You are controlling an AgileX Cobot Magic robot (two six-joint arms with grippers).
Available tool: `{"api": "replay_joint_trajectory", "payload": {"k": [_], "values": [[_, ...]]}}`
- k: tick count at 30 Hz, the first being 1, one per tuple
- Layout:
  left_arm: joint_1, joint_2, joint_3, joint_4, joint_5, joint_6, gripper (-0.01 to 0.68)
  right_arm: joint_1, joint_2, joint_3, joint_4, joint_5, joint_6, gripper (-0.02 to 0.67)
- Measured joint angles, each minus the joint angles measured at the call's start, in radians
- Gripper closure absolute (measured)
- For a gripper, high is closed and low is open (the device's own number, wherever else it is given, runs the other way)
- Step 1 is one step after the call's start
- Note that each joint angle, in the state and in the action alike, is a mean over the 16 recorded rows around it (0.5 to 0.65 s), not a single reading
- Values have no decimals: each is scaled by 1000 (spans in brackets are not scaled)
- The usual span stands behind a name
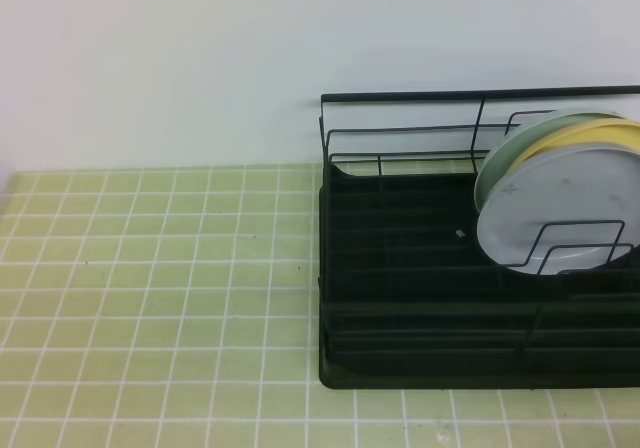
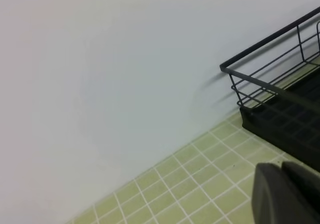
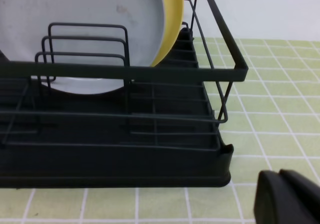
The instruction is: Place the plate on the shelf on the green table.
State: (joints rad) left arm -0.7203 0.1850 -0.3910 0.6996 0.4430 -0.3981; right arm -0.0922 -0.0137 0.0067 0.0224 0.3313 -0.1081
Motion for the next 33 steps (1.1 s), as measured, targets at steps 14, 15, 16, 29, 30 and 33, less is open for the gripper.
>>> {"api": "replay_joint_trajectory", "payload": {"k": [14, 15, 16, 29, 30, 33], "values": [[303, -19, 47, -287, -154, 111, 673, 0, 2, -4, 1, 1, 0, 649], [345, -27, 60, -331, -172, 123, 673, 0, 2, -4, 1, 1, 0, 649], [388, -37, 74, -374, -187, 134, 673, 0, 2, -4, 1, 1, 0, 649], [761, -195, 272, -683, -117, 284, 673, 0, 0, 0, 1, 1, 0, 649], [767, -202, 280, -684, -102, 293, 673, 0, 0, 0, 1, 1, 0, 649], [770, -212, 296, -687, -67, 320, 673, 0, 0, 0, 1, 2, 0, 649]]}}
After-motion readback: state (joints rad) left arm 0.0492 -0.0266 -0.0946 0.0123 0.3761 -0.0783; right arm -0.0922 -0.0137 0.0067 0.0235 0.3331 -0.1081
